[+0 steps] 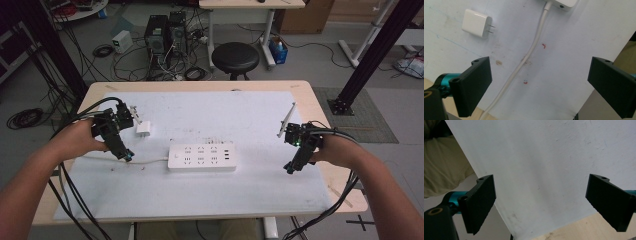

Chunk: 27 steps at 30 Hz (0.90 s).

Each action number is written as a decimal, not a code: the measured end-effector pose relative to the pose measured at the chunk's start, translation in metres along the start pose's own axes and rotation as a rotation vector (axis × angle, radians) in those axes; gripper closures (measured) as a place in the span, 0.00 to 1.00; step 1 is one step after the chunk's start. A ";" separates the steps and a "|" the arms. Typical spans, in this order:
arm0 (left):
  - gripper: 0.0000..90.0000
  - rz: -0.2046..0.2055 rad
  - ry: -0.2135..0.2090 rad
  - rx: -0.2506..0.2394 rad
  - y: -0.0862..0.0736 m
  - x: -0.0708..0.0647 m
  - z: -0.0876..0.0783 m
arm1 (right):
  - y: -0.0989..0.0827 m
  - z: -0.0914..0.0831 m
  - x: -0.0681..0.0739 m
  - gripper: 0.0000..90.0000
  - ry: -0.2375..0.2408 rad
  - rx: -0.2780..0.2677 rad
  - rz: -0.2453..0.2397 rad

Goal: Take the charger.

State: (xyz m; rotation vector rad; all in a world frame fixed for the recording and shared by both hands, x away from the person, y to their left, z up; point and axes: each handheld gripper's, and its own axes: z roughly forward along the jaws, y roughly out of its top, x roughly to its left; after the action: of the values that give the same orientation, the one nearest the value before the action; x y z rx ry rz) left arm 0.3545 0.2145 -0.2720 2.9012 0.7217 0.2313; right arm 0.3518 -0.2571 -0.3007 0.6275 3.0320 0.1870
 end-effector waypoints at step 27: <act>0.06 -0.413 0.049 -0.081 0.023 0.032 0.000 | 0.003 0.001 -0.008 0.10 0.001 -0.002 0.004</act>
State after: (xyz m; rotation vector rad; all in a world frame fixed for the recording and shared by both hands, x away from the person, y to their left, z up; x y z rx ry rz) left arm 0.3929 0.2096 -0.2642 2.6021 1.2604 0.2740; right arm 0.3607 -0.2576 -0.3016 0.6331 3.0314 0.1913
